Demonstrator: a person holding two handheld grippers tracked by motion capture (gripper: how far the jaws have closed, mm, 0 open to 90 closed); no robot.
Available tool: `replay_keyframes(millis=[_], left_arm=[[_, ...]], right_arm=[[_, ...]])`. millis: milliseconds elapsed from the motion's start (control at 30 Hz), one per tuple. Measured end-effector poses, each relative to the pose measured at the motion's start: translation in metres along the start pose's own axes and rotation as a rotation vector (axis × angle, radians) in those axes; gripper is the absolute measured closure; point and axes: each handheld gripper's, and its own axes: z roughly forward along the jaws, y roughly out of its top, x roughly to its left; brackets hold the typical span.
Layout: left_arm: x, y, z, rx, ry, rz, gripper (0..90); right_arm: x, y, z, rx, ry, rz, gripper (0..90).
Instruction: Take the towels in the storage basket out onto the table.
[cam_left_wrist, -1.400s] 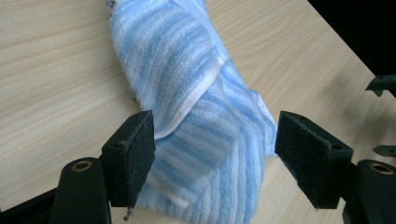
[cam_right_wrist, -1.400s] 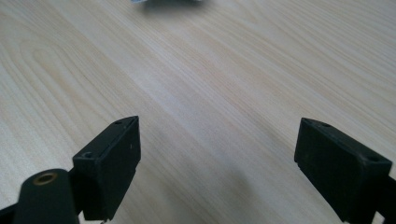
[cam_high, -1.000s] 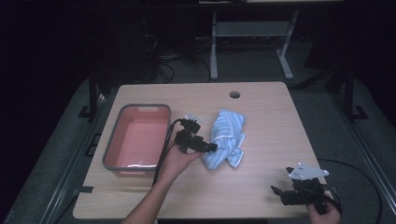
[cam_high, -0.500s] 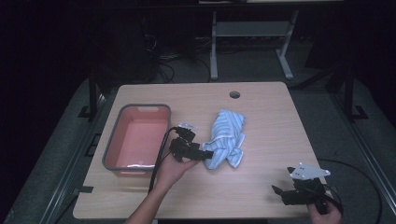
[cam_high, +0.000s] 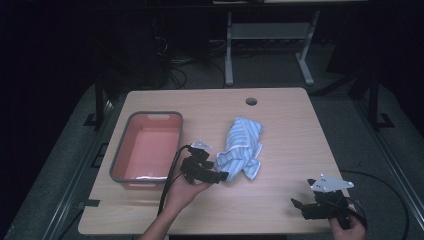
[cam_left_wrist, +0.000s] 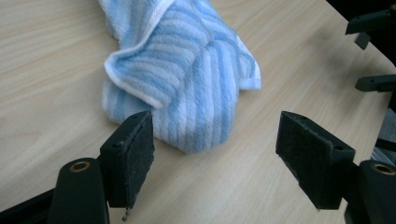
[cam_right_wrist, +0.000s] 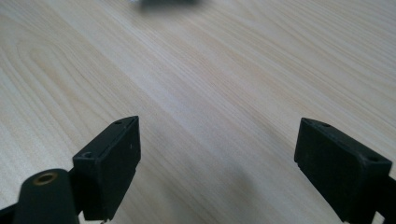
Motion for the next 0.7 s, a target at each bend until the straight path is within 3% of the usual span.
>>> replay_keyframes(millis=[300,500,600,700], left_arm=[[-0.002,-0.016,-0.005,-0.019,-0.008,-0.008,27.4],[-0.005,-0.026,-0.004,-0.010,0.005,0.014,27.3],[-0.006,-0.031,-0.005,-0.025,-0.033,-0.017,27.1],[-0.008,-0.036,-0.006,-0.023,-0.026,0.000,26.9]], right_arm=[[0.001,0.000,0.002,0.006,0.001,0.003,13.9],[0.001,0.000,0.002,0.008,0.000,0.003,13.9],[0.002,-0.001,0.002,0.007,0.000,0.002,14.0],[0.003,-0.002,0.001,0.008,-0.003,0.008,13.9]])
